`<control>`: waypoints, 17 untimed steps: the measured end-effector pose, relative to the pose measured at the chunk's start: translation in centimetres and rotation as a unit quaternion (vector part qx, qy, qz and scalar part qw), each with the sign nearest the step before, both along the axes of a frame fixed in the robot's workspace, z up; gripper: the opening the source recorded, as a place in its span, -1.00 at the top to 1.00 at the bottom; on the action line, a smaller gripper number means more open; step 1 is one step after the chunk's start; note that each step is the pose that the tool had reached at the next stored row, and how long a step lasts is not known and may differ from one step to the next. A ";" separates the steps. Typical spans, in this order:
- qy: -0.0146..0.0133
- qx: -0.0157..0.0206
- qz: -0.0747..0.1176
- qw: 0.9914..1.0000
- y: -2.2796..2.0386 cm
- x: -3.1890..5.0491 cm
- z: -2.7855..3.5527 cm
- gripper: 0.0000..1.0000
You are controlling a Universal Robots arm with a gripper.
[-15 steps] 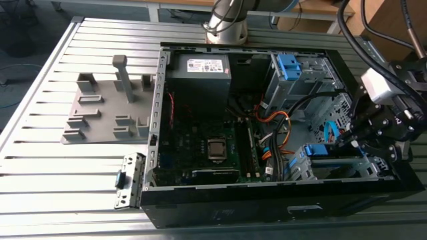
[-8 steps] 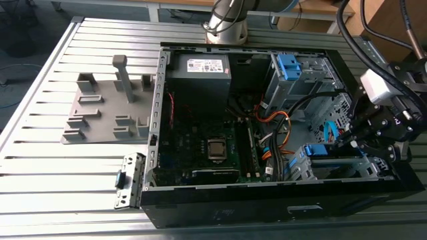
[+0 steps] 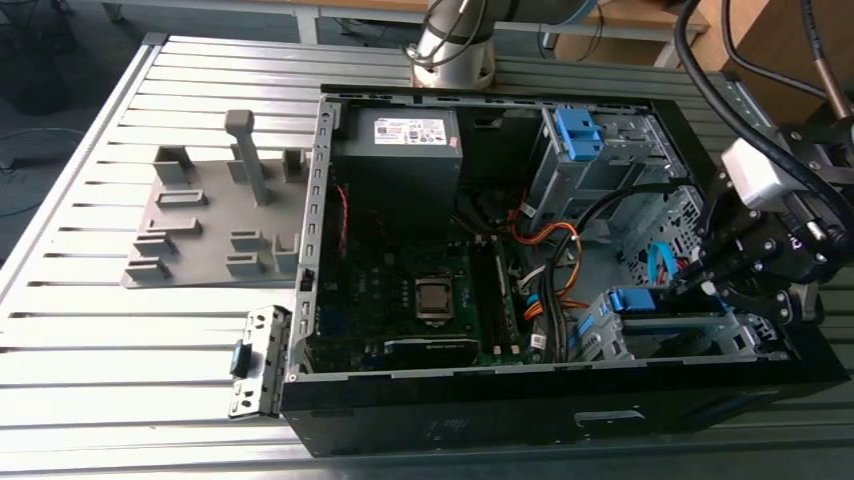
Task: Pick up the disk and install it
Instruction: 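Insert the second disk wire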
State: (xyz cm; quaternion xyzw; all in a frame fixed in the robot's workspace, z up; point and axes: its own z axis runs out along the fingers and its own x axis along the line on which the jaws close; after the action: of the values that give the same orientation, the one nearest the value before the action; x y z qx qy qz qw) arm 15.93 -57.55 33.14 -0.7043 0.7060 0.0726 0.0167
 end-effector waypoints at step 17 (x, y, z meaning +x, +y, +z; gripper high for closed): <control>0.000 0.000 0.000 1.000 0.00 0.04 0.30 0.68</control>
State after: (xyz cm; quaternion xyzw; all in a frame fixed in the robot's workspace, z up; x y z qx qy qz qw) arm 15.97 -57.56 33.44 -0.7043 0.7060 0.0723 0.0164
